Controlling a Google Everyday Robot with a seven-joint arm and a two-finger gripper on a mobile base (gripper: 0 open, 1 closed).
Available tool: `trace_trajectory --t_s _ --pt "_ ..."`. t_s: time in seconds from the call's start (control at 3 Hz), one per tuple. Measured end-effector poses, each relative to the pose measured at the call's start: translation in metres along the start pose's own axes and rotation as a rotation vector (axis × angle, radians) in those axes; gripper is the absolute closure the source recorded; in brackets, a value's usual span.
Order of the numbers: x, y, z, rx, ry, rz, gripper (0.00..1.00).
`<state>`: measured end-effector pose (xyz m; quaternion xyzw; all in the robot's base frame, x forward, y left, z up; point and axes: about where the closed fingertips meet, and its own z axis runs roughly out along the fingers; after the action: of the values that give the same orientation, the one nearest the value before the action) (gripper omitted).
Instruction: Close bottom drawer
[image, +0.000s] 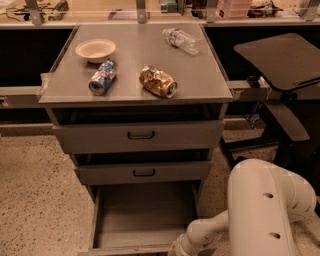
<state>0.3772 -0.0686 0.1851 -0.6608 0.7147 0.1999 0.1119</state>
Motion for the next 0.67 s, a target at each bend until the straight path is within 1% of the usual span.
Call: trace_trajectory --t_s 0.33,0.67 --pt "0.0000 0.0001 0.0001 0.000 0.000 0.000 0.00" --pt "0.0000 0.0001 0.0001 0.000 0.000 0.000 0.00"
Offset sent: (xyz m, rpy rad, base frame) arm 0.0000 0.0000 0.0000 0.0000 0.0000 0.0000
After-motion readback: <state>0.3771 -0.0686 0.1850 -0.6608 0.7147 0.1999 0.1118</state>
